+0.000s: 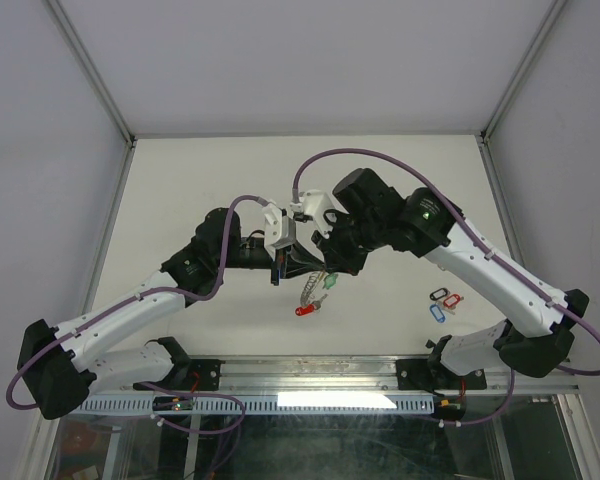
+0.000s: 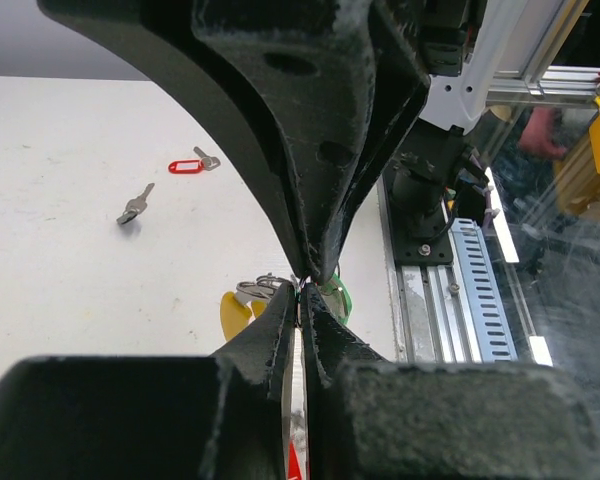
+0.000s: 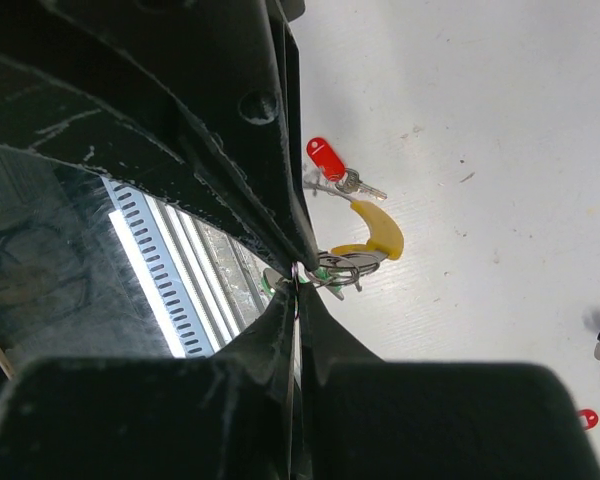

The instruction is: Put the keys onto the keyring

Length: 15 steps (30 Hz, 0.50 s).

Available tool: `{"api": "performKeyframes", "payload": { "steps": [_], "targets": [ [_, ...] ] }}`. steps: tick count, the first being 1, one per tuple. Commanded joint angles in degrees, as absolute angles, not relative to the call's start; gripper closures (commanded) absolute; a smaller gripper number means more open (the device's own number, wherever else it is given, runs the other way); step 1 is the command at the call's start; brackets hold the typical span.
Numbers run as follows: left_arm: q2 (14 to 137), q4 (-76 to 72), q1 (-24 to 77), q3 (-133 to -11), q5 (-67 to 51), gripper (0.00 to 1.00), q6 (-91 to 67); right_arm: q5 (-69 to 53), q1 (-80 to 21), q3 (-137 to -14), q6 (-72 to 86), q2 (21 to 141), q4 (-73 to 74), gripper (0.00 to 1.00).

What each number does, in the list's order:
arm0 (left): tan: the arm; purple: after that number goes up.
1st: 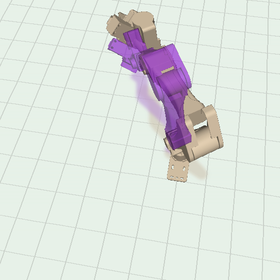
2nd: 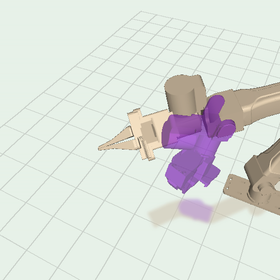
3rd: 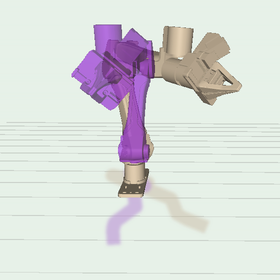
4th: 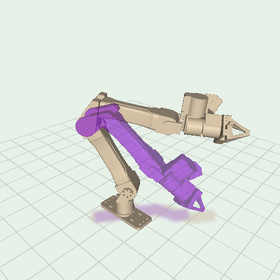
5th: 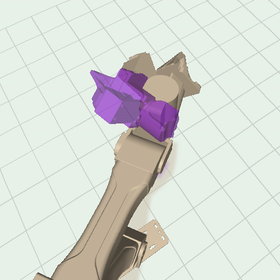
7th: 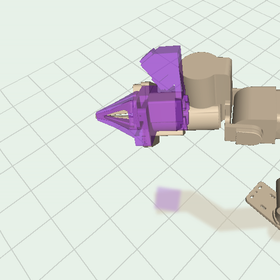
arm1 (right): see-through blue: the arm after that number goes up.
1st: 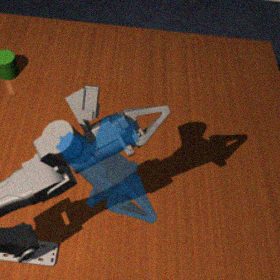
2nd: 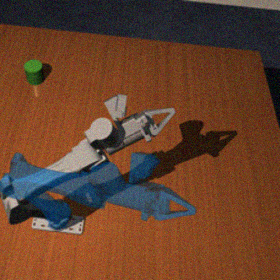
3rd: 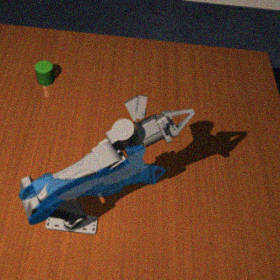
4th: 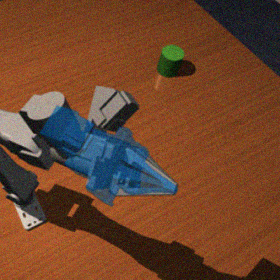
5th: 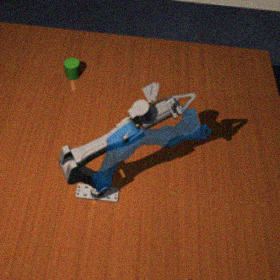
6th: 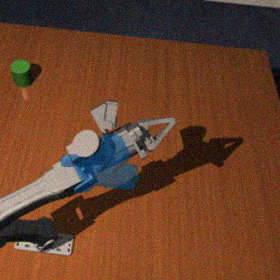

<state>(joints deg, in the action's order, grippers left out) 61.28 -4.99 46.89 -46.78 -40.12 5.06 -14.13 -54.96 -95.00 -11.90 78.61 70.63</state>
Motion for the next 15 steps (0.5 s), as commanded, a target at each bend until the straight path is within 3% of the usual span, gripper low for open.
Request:
{"api": "performKeyframes", "payload": {
  "steps": [1,8,15],
  "targets": [
    [61.2,-6.5,47.2,-49.3,-41.3,1.0,5.7,-14.4,-55.4,-95.7,-10.8,76.3,65.8,1.0],
    [59.5,-6.7,47.2,-49.1,-36.6,1.0,4.6,-12.9,-55.4,-93.2,-8.7,72.8,60.6,0.98],
    [57.0,-12.2,47.2,-46.9,-30.7,1.0,0.4,-8.0,-55.4,-85.5,-3.9,63.4,47.1,0.71]
  ]
}}
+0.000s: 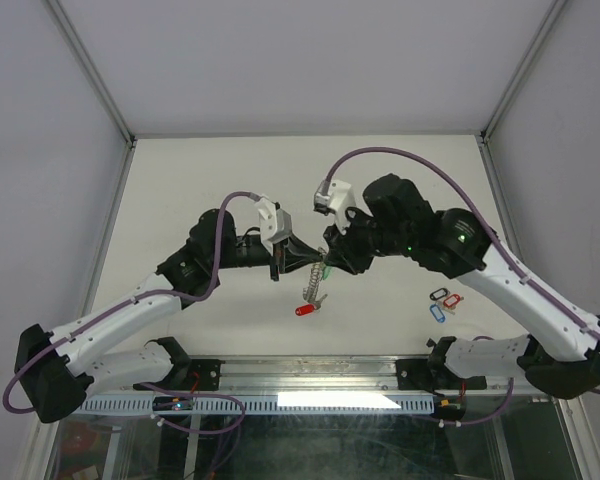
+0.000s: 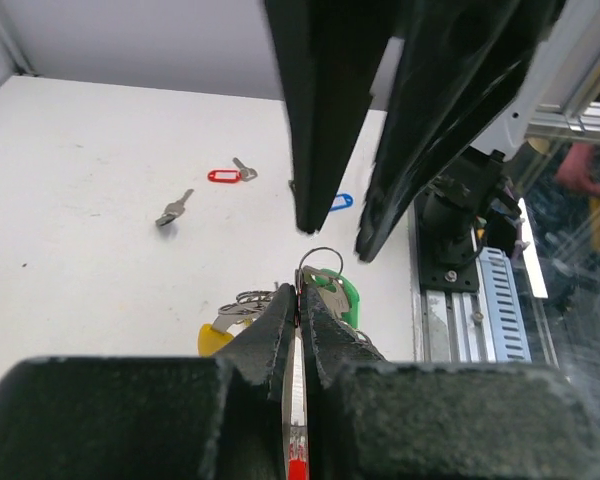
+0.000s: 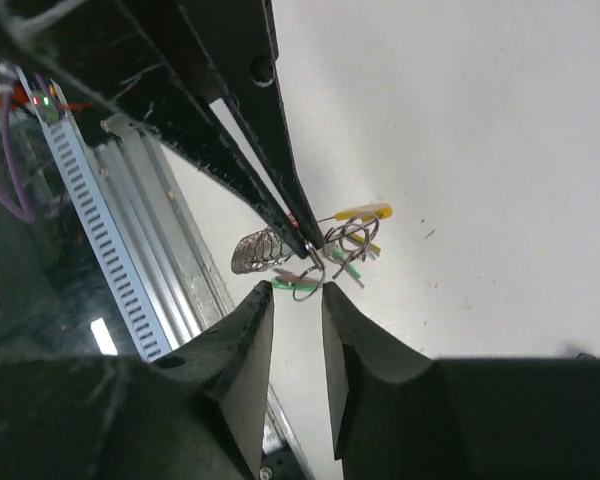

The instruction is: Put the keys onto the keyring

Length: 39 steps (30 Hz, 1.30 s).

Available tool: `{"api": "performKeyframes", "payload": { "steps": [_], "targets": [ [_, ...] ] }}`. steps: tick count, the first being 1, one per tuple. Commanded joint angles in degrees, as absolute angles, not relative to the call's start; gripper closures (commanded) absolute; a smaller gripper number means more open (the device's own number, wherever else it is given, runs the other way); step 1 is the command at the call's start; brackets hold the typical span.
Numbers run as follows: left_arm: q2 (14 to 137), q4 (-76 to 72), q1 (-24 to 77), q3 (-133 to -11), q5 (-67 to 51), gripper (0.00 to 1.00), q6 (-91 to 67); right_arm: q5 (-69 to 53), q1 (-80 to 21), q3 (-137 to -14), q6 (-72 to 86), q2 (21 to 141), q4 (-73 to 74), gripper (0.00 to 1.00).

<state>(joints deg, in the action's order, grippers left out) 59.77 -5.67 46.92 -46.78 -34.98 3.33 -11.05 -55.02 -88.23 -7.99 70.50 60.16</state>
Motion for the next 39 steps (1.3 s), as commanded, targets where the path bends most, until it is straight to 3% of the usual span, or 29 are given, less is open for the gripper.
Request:
{"api": "performKeyframes", "payload": {
  "steps": [1,9,14,19,34,39],
  "targets": [
    [56.6,-13.1,47.2,-46.4,-30.2,1.0,-0.1,-7.0,-55.4,-84.1,-2.8,62.1,44.4,0.69],
    [53.5,-21.6,47.2,-42.0,-25.2,1.0,-4.8,2.0,-54.3,-74.7,12.7,54.9,33.6,0.66],
    [53.2,-22.5,47.3,-41.0,-21.0,1.0,-6.1,-6.1,-47.1,-72.3,21.9,54.8,31.2,0.57],
    [53.4,-21.7,47.2,-41.3,-19.2,1.0,-6.0,-11.5,-44.6,-70.8,26.4,55.8,28.3,0.56],
    [53.5,-21.0,47.2,-41.6,-20.0,1.0,-5.8,-15.8,-44.6,-69.9,28.1,59.5,28.6,0.64],
    [53.2,-20.5,47.2,-41.6,-20.0,1.0,-5.6,-15.7,-44.6,-69.7,28.2,59.8,28.6,0.79]
  ]
}}
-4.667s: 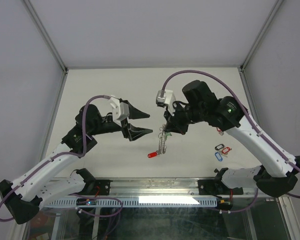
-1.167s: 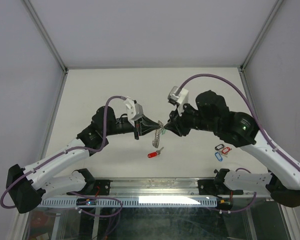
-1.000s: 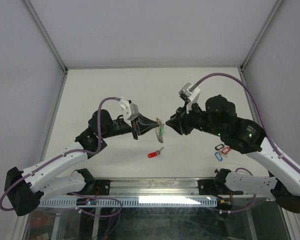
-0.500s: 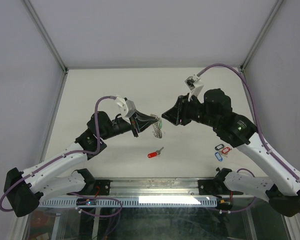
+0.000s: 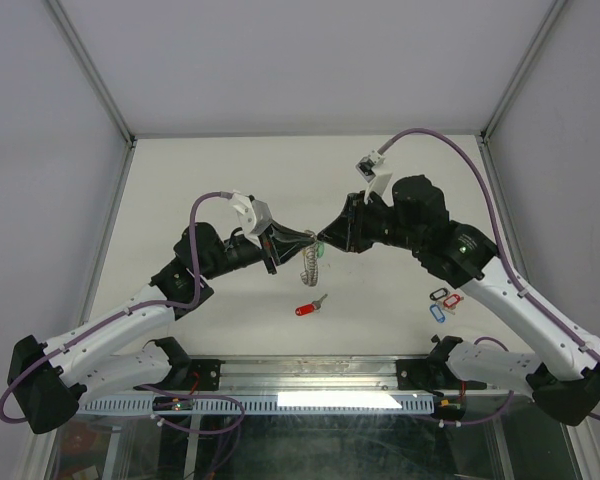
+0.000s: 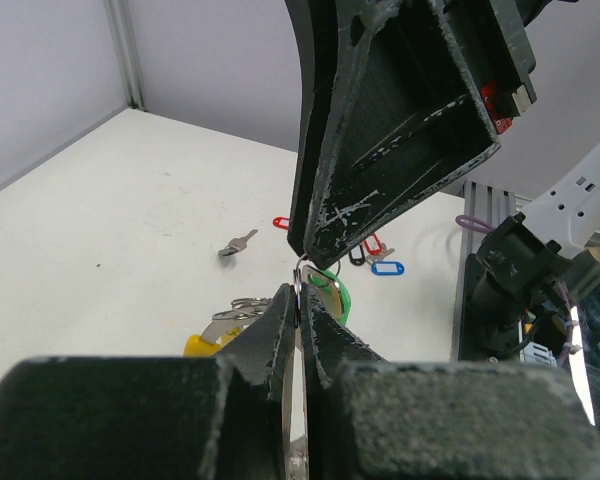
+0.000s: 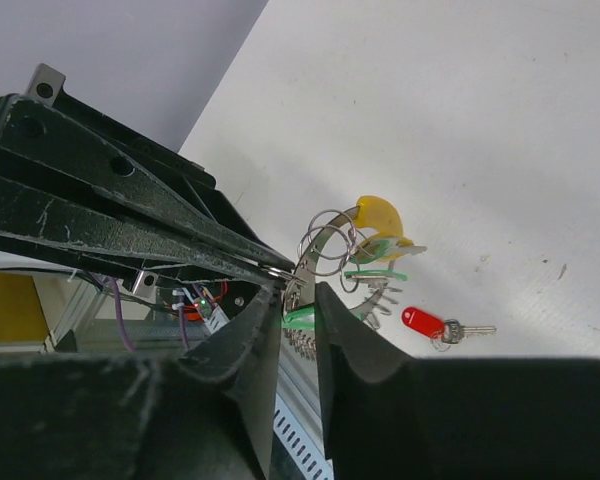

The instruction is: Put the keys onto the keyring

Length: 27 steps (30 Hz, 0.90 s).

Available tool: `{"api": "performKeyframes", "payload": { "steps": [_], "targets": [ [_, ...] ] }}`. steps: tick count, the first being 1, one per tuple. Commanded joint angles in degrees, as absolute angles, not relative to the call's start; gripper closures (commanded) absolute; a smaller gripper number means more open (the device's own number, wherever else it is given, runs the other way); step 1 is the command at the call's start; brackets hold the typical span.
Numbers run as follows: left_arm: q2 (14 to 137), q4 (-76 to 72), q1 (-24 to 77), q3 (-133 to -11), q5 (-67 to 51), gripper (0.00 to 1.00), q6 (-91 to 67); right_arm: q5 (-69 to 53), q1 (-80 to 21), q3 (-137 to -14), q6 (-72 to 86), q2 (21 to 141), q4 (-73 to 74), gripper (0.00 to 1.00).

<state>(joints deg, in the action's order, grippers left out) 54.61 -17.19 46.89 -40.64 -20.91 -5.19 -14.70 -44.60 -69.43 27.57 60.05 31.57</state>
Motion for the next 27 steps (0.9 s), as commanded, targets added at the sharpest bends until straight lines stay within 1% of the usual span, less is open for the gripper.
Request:
{"api": "performKeyframes", "payload": {
  "steps": [1,6,11,27],
  "targets": [
    [53.2,-20.4,47.2,-41.7,-20.0,1.0,-5.6,-15.5,-44.6,-69.6,28.2,59.8,28.6,0.82],
    [53.1,-20.4,47.2,-41.7,-20.1,1.0,-5.5,-15.0,-44.6,-69.4,28.0,59.5,28.6,0.94],
    [53.2,-20.3,47.2,-41.8,-20.2,1.0,-5.4,-14.8,-44.6,-69.2,28.0,59.4,28.8,1.0],
    [53.4,-20.1,47.2,-42.4,-20.3,1.0,-5.1,-15.3,-44.6,-68.5,27.0,60.1,30.0,1.0]
  ]
}}
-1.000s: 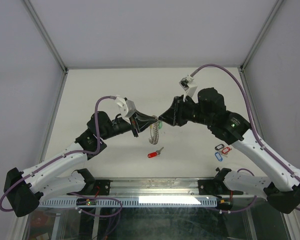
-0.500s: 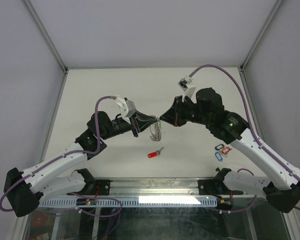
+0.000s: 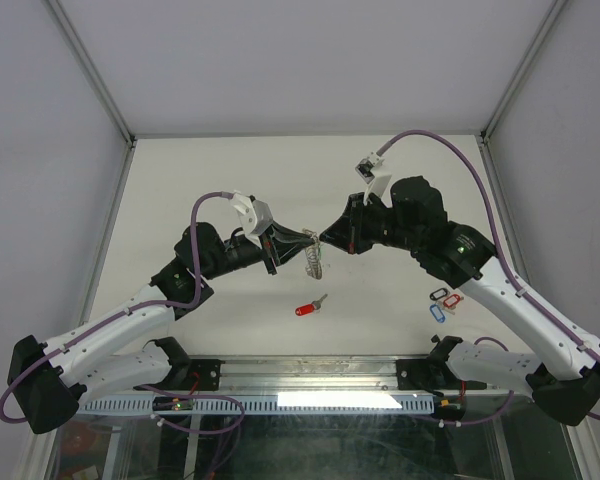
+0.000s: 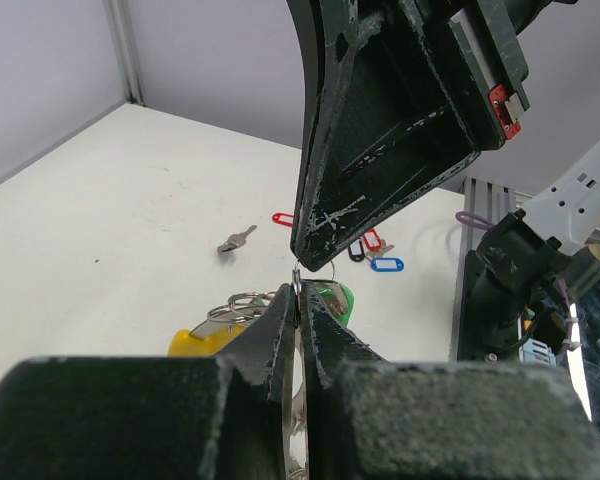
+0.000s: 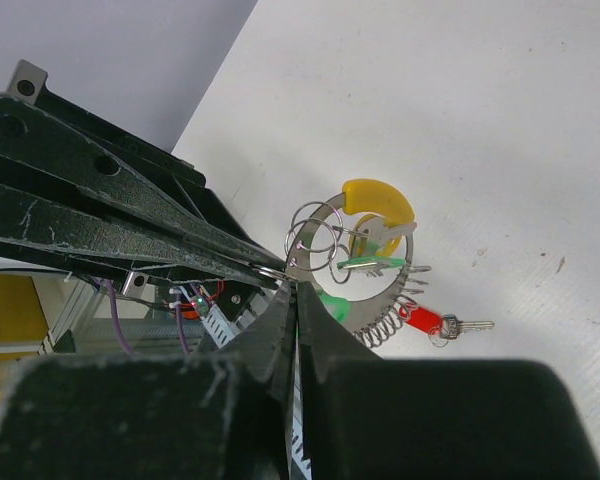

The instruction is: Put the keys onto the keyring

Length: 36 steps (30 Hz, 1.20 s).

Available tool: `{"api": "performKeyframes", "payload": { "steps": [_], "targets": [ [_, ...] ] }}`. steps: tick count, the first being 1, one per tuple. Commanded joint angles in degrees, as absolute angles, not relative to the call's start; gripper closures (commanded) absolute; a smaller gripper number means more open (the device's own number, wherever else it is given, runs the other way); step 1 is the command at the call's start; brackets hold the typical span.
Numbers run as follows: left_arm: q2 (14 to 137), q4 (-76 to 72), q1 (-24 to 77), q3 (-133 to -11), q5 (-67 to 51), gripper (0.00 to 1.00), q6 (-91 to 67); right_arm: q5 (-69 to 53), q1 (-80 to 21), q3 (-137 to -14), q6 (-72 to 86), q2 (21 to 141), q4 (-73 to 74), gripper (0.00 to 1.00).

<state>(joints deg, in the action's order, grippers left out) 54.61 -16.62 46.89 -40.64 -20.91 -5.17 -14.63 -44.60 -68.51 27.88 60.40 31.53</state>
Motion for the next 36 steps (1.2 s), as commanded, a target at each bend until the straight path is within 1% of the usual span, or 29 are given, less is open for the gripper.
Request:
{"api": "performKeyframes", "payload": {
  "steps": [1,17,26,32,36],
  "targets": [
    [53.4,-20.0,47.2,-42.4,-20.3,1.0,-5.0,-15.3,-44.6,-68.6,26.9,60.2,30.1,1.0],
    [53.0,-19.9,47.2,-42.4,-20.0,1.0,-4.9,-16.3,-44.6,-68.3,26.7,60.8,31.0,1.0],
    [52.7,-19.8,47.2,-42.3,-19.8,1.0,-4.8,-15.7,-44.6,-65.8,28.2,59.6,29.0,1.0],
    [52.9,-19.8,47.2,-42.3,-19.8,1.0,-4.7,-16.0,-44.6,-63.0,30.4,58.4,25.6,0.93],
    [52.9,-19.8,47.3,-42.3,-19.9,1.0,-4.7,-16.4,-44.6,-62.3,30.9,58.3,24.1,0.85]
  ]
}}
